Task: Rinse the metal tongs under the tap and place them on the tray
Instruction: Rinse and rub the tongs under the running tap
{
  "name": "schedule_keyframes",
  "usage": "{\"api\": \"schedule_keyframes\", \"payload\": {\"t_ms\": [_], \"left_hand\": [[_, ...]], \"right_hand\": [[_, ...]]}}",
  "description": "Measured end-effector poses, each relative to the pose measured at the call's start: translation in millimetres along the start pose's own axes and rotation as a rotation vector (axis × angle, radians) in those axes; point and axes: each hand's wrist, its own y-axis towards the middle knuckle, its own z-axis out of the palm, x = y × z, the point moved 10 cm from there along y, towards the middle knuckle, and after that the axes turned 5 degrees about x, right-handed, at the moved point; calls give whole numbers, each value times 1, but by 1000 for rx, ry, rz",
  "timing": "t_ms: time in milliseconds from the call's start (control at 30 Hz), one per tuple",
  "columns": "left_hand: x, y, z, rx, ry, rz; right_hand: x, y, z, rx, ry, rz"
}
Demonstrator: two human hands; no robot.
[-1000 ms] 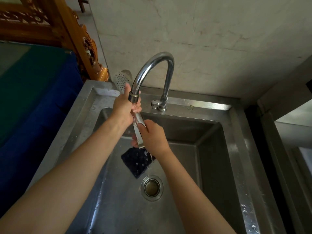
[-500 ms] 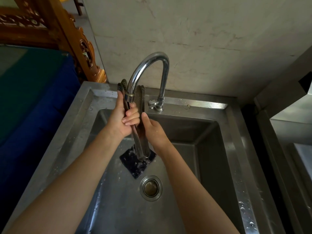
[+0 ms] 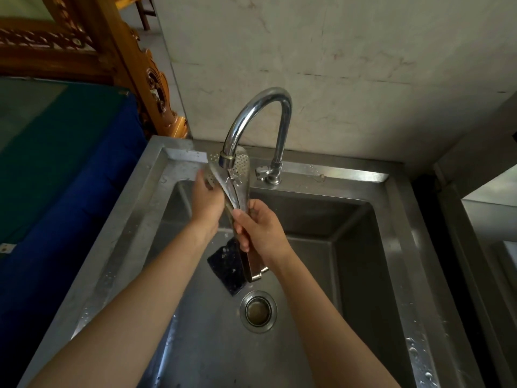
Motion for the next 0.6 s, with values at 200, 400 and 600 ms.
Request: {"api": "schedule_keyframes", "payload": {"t_ms": [200,400,600], "left_hand": [[-24,-11,-8,-63,-263,170],[-31,-11,27,203,-571,115],[-14,-7,53,357,-701,-90]], "right_hand": [[1,0,-9,-125,-241,-72],[-4,-6,-13,-160,-503,-98],[-13,2,-13,-49,-767,70]]}}
